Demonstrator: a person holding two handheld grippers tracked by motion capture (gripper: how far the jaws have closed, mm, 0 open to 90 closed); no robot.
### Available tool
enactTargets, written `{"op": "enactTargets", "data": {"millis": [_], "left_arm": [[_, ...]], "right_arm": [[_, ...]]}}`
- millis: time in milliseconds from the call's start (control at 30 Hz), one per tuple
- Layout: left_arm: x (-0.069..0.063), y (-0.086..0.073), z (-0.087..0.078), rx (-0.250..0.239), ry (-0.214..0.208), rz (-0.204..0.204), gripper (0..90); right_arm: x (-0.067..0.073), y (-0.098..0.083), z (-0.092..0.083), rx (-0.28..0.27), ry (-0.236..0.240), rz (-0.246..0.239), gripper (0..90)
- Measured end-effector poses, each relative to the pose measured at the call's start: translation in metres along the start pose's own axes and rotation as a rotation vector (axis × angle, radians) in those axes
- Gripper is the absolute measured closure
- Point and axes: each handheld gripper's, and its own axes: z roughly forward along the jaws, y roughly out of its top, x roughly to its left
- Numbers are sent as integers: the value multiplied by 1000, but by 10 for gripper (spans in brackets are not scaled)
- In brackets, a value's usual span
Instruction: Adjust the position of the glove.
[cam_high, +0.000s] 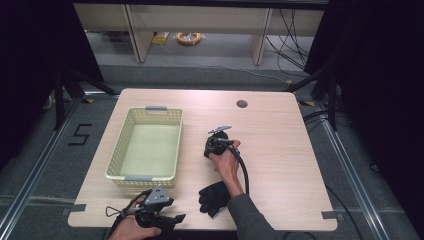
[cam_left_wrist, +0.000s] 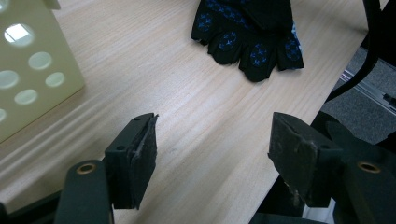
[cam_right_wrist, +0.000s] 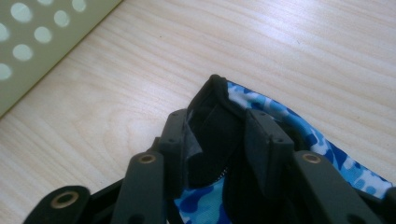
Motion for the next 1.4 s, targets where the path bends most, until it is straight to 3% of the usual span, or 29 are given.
{"op": "enactTargets", "data": {"millis": [100,167,200,267,367,433,500,633,700,733,800,833,867,900,933,967,1133,1200,1267,1367,1400], "left_arm": [[1,0,-1,8,1,8,321],[1,0,-1,6,2,6,321],[2,0,-2,18,8,19,322],[2,0,-1,18,8,6,322],[4,0,-1,19,13,12,323],[3,0,0,8,-3,-13,324],[4,1,-1,9,4,-1,324],[5,1,-2,15,9,8,324],[5,1,-1,3,3,0,324],[5,1,-1,1,0,-7,323],[5,1,-1,7,7,-17,323],[7,2,-1,4,15,-5,323],[7,2,-2,4,8,-5,323],[7,2,-2,4,8,-5,323],[7,1,-2,5,16,-21,323],[7,2,-2,-9,8,-24,322],[8,2,-3,3,-6,-24,316],[6,2,-1,-13,-6,-41,313],[8,3,-2,13,-9,-19,305],[8,3,-3,11,-3,-16,295],[7,3,-1,-16,-2,-38,290]], "right_arm": [[1,-1,0,-2,-1,-20,645],[0,-1,0,-3,6,-5,707],[-2,-2,0,-9,36,-2,723],[-4,-2,0,-15,49,-11,736],[-7,-3,-3,-16,105,16,783],[-8,-4,-3,-20,128,17,788],[-12,-5,-11,-35,144,-24,791],[-15,-5,-30,-77,181,-49,791],[-18,-5,-38,-131,200,-110,791],[-16,-5,-46,-120,220,-66,791],[-16,-6,-58,-151,243,-102,791],[-15,-7,-66,-134,251,-121,790],[-13,-8,-71,-160,259,-129,791],[-12,-9,-79,-150,277,-142,791],[-12,-9,-79,-150,277,-142,791],[-8,-14,-92,-158,297,-163,790],[2,-31,-116,-170,350,-211,789],[3,-35,-119,-180,358,-231,789],[7,-48,-130,-176,386,-254,788],[11,-60,-137,-175,414,-274,786],[12,-65,-139,-161,420,-259,786]]}}
